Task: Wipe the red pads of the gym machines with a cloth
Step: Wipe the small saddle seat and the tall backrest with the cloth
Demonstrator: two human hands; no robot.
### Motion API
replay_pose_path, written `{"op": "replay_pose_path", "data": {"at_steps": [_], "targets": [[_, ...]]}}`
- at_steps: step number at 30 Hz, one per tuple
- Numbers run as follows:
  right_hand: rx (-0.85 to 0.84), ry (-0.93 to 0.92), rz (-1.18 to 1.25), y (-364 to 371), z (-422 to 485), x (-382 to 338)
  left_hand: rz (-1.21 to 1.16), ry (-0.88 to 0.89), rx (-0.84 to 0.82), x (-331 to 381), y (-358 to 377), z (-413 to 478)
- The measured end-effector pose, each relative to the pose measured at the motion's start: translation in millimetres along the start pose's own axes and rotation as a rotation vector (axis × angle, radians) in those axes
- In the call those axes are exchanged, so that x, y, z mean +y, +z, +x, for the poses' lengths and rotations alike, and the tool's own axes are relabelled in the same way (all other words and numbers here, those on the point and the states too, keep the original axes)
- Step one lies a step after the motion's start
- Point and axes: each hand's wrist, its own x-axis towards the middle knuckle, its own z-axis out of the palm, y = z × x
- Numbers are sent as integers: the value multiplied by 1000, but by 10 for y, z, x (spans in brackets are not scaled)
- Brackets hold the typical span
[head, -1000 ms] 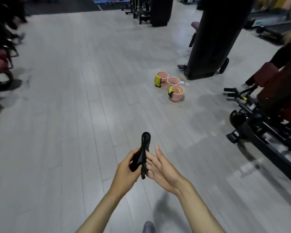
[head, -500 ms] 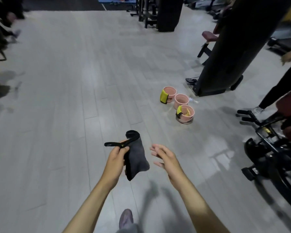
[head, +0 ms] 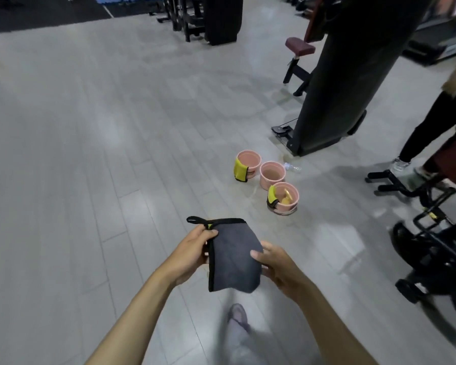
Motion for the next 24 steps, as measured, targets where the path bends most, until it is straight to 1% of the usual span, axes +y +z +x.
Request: {"op": "replay_pose_path", "data": {"at_steps": [3,6,10,12,15,19,20,22,24], "targets": [[-86,51,107,-252,670,-276,19,-44,29,421,-128,658],[-148,137,208,-459,1333,-606,55,-35,14,853,-288,1279],[-157,116,293,-616,2145,-1085,-3,-66,13,1334,-519,2033],[-65,80,307,-668,2560,-1299,-64,-94,-4,1501,-640,2456],[147,12,283,-752,3169,-1580,-121,-144,26,1693,-800,3139],[283,-100,189,-950,3962,-1876,-180,-202,111,1838,-966,4172],[337,-116,167,-1010,4147,-1918,-179,-223,108,1881,-988,4415],[434,-135,163,-1137,4477,-2016,-184,-238,52,1952,-1003,4869],[497,-150,194,-1302,4781,-2108,-195,-217,-33,2070,-972,5265]]}}
